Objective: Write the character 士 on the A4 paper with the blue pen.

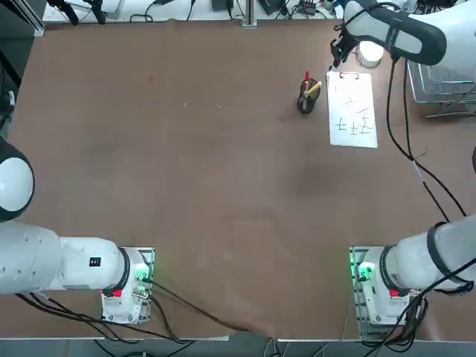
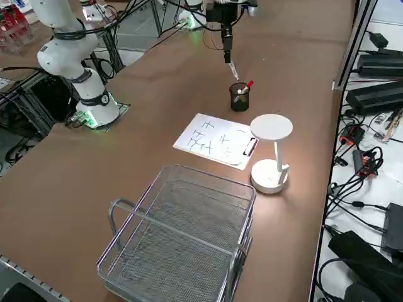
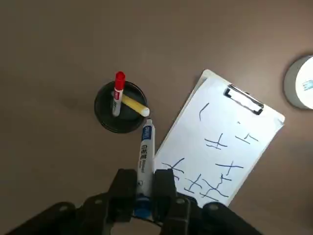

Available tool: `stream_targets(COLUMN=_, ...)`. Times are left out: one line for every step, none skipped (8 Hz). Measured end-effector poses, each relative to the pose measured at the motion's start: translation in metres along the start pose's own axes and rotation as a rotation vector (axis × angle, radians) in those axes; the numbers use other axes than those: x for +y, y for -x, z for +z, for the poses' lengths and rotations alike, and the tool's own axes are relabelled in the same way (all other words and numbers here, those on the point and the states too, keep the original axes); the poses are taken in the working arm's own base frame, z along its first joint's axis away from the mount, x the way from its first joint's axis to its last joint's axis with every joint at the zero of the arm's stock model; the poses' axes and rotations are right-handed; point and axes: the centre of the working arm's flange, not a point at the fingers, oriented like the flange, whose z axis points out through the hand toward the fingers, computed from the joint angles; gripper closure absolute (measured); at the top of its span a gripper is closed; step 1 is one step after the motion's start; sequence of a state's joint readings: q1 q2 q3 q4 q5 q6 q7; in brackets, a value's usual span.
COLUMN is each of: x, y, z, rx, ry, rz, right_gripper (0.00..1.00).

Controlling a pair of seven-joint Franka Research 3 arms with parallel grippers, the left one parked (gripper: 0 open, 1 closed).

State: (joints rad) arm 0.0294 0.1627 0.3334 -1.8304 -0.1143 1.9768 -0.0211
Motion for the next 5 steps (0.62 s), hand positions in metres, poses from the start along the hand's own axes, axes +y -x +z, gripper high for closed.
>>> stream_targets(x=-0.006, y=-0.003, z=0.008, rx=-0.006, ry=-0.017, rz=0.022, right_gripper=0.79)
stream_targets(x=-0.014, y=-0.006, z=0.015, rx=-0.008, ry=-0.024, rz=0.037, right_gripper=0.79)
stream_targets(x=-0.023, y=-0.009, z=0.023, rx=-0.011, ry=-0.03, rz=0.041, right_gripper=0.79)
stream_targets(x=-0.03, y=-0.012, z=0.032, rx=-0.015, ry=-0.037, rz=0.039, right_gripper=0.79)
stream_targets(x=-0.035, y=-0.015, z=0.044, rx=-0.018, ry=-0.045, rz=0.044, right_gripper=0.79)
